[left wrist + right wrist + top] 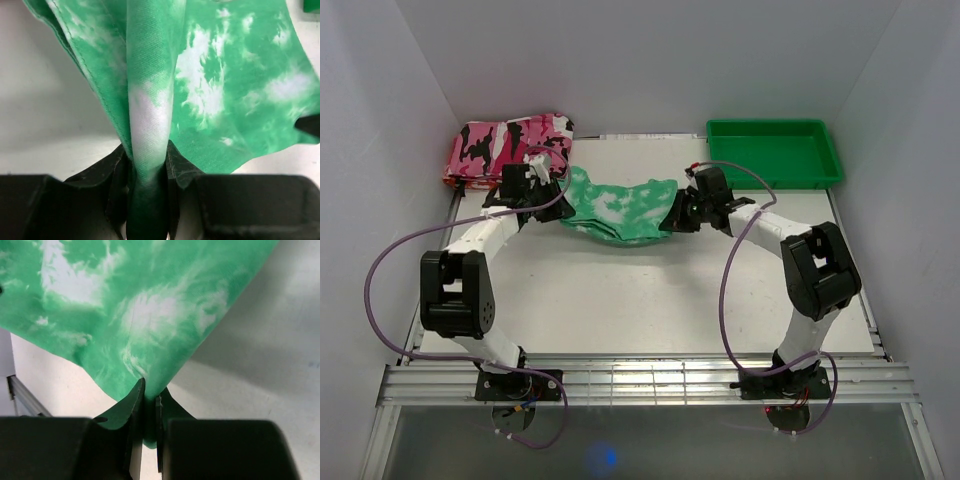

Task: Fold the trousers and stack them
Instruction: Neatly place the folded trousers to the corner

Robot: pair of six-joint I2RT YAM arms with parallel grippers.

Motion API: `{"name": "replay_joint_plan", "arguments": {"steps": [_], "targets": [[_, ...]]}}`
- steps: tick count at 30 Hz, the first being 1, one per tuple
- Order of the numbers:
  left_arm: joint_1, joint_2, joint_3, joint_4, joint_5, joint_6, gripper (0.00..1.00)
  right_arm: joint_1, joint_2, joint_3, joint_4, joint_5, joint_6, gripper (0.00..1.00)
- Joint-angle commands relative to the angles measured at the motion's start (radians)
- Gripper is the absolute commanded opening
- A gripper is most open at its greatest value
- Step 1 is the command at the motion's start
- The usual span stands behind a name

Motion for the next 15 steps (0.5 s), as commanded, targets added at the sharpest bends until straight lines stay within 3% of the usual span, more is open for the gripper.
{"name": "replay_joint_plan", "arguments": {"steps": [1, 8, 15], "targets": [[-0.007, -0.135, 0.08, 0.028, -0.134, 0.242, 0.0, 0.022, -0.043, 0.15, 0.045, 0.124, -0.143, 0.08], [0.024, -0.15, 0.172, 0.24, -0.248, 0.308, 0.0, 0.069, 0.112, 0.48, 0.175, 0.134, -0.312, 0.08], [0.292, 0.028, 0.362, 0.343, -0.288, 0.161, 0.0, 0.111, 0.428, 0.862, 0.349, 0.027, -0.325, 0.08]]}}
